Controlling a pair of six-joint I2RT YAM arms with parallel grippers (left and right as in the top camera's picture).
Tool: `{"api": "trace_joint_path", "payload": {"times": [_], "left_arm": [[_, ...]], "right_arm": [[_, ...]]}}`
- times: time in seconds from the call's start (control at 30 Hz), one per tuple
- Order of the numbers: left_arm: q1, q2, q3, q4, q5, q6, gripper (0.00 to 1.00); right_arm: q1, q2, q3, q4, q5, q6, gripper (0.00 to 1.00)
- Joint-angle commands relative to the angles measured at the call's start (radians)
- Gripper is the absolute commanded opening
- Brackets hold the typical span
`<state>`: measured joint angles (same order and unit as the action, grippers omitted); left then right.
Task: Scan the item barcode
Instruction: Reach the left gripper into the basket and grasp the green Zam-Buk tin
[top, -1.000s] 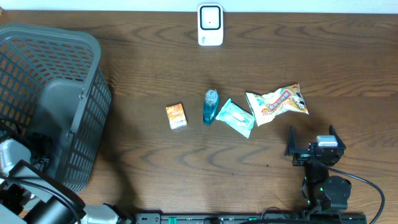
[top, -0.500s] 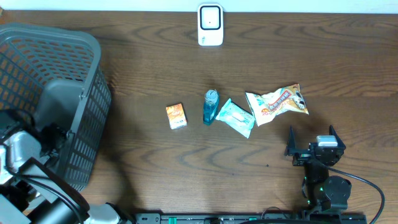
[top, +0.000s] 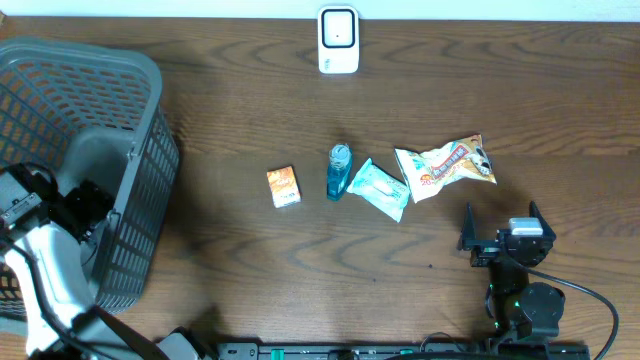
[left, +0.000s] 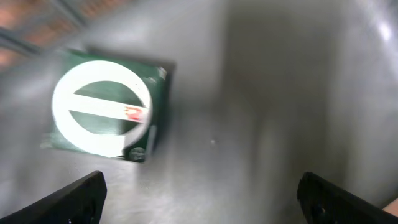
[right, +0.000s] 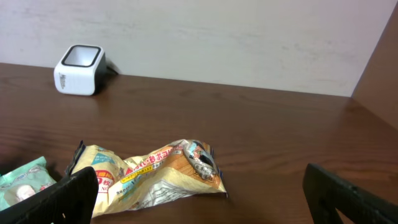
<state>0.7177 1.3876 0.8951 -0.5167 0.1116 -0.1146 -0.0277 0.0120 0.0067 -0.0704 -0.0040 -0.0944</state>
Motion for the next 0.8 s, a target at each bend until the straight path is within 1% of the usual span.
{"api": "trace_joint_path", "payload": {"times": [0.0,0.13,0.33,0.57,0.67,0.77], "left_arm": [[-0.001,-0.043,-0.003,-0.004,-0.138,0.006,0.98],[-0.001,-0.02,-0.003,-0.004,-0.232,0.01,0.98],[0.034,0.075,-0.003,0.005,-0.237,0.013,0.97],[0.112,0.15,-0.003,0.038,-0.219,0.013,0.98],[0.115,0.17,-0.003,0.06,-0.192,0.014,0.98],[0.114,0.197,-0.003,0.08,-0.134,0.05,0.98]], "right_arm": [[0.002,-0.005,-0.001,-0.004,0.005,0.011,0.99],[0.002,-0.005,-0.001,-0.004,0.005,0.011,0.99],[0.002,-0.005,-0.001,-0.004,0.005,0.011,0.99],[0.002,-0.005,-0.001,-0.004,0.005,0.011,0.99],[0.002,-0.005,-0.001,-0.004,0.005,0.011,0.99],[0.002,-0.005,-0.001,-0.004,0.005,0.011,0.99]]}}
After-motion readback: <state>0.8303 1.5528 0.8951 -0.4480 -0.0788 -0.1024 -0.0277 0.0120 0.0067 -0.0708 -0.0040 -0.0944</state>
